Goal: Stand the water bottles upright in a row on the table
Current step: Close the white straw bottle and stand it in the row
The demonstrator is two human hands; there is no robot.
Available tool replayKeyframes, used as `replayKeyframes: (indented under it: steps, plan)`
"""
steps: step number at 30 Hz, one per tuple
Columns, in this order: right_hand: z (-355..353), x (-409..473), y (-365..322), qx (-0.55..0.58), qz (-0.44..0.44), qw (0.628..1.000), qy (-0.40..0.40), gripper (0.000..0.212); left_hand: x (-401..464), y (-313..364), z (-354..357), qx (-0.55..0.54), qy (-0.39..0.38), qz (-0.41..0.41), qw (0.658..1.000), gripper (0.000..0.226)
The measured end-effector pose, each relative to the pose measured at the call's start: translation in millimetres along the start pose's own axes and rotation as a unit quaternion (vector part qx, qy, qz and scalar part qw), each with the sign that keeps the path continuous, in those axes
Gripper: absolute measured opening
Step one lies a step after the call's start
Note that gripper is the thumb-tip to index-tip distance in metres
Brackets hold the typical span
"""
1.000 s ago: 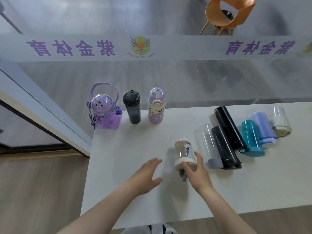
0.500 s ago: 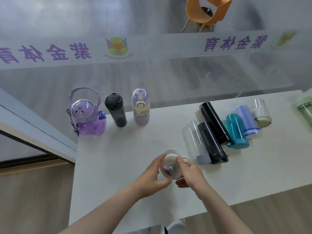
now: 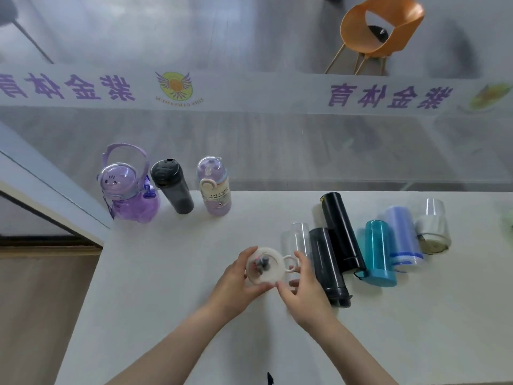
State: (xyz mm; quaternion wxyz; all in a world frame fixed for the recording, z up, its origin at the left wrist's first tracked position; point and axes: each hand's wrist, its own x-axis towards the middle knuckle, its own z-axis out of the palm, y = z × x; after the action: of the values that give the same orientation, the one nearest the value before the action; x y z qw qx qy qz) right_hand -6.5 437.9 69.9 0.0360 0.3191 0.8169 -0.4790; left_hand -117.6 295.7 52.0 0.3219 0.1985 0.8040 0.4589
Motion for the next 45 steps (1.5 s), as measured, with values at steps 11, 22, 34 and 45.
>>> replayKeyframes:
  steps: [11,22,34,45]
  plan:
    - [-22,35,16,-0.233,-0.221,0.946,-0.049,0.074,2,5,27,-0.128,0.022,-0.043,0.991,0.077]
    - [-7,61,17,-0.292,-0.238,0.926,0.003,0.091,20,14,29,-0.096,0.113,-0.027,0.989,0.058]
    - [-18,130,-8,-0.215,-0.304,0.927,-0.042,0.087,58,10,5,-0.147,0.108,-0.003,0.983,0.052]
    - [4,194,-36,-0.254,-0.34,0.905,0.031,0.087,78,-27,-30,0.048,0.064,-0.066,0.995,0.066]
